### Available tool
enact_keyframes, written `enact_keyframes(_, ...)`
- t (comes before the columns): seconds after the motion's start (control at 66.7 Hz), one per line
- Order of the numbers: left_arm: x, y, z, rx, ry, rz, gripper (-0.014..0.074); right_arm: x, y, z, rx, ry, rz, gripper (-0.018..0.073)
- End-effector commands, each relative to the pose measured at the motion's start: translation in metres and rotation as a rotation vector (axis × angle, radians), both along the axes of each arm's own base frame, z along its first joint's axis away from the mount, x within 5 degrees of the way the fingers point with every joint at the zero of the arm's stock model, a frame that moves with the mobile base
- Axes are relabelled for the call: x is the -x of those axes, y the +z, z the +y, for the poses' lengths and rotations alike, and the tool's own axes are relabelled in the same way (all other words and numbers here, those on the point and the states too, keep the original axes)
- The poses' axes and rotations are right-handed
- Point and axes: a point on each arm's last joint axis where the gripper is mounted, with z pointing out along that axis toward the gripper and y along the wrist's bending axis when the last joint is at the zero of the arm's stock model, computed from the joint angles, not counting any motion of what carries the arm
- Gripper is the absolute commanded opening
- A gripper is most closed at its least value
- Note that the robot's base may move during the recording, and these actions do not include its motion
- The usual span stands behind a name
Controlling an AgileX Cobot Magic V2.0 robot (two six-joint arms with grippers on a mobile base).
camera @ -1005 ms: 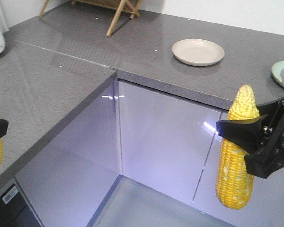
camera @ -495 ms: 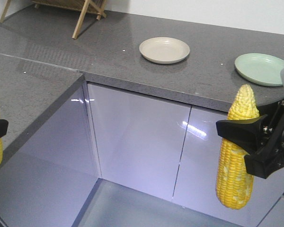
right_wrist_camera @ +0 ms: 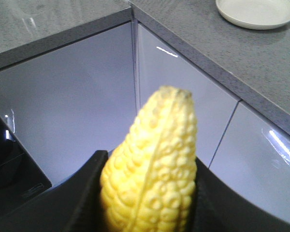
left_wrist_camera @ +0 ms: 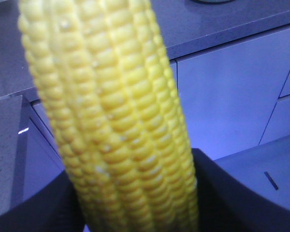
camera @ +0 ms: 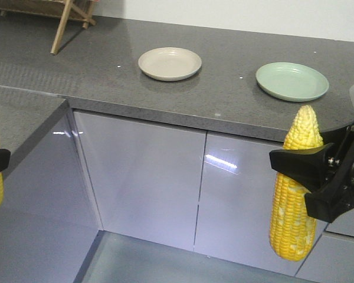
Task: Distribute corn equally
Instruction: 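Drive the base toward the counter with the cream and green plates, then drive closer and align the base in front of the two plates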
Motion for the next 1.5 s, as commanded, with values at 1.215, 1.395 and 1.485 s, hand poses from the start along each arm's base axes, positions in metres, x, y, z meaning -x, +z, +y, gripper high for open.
enact_keyframes(1.215, -0.0004, 0.0137, -0.0007, 0.048, 0.000, -0.082, 0.0261, -0.0006, 0.0147, -0.0016, -0.043, -0.029, -0.076, 0.0222)
enact_keyframes(1.395, -0.0004, 0.0137, -0.0007, 0.048, 0.000, -0.082, 0.0261, -0.0006, 0.0147, -0.0016, -0.043, -0.029, -0.076, 0.0222)
enact_keyframes(1.485, -0.0004, 0.0137, -0.0007, 0.048, 0.000, -0.082, 0.0261, -0.0006, 0.0147, -0.0016, -0.043, -0.029, -0.076, 0.0222)
